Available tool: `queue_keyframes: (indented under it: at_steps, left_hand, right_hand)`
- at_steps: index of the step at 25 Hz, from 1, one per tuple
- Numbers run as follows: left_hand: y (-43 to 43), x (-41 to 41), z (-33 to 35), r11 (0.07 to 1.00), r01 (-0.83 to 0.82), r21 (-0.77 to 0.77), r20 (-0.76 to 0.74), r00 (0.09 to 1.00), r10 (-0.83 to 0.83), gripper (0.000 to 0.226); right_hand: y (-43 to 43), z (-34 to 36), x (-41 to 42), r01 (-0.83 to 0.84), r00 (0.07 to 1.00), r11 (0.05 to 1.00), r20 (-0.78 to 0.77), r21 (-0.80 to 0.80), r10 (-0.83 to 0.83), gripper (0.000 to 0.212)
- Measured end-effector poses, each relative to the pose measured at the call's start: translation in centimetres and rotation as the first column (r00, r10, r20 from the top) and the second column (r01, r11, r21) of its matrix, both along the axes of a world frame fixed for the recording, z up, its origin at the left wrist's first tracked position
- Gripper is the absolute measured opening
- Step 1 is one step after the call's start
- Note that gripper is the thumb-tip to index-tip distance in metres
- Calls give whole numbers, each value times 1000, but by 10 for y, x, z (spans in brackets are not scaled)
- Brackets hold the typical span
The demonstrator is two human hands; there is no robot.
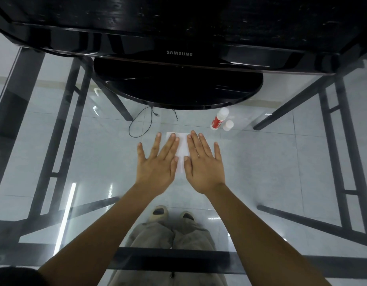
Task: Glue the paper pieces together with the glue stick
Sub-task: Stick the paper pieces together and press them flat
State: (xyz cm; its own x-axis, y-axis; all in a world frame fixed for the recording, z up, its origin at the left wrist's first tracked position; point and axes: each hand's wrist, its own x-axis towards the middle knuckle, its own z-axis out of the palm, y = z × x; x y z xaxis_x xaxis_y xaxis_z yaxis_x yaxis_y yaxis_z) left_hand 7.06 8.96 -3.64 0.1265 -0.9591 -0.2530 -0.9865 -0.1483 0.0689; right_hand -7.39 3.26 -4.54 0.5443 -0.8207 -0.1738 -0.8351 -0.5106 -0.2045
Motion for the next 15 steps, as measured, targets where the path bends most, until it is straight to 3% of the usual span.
queue_keyframes:
  at_steps: [4,9,15]
  left_hand:
    - [-10,17,1,993,-114,10,-30,993,114,53]
    - [1,-4,-2,999,-47,4,-50,998,47,52]
    - [20,-1,-2,964,-267,-5,-110,958,265,52]
  right_hand:
    - [0,0,0,3,1000,1000,6,0,-3,58]
    - [1,1,0,3,1000,1000,10,5,-3,58]
    - [0,-1,0,11,1000,1000,6,1,-11,59]
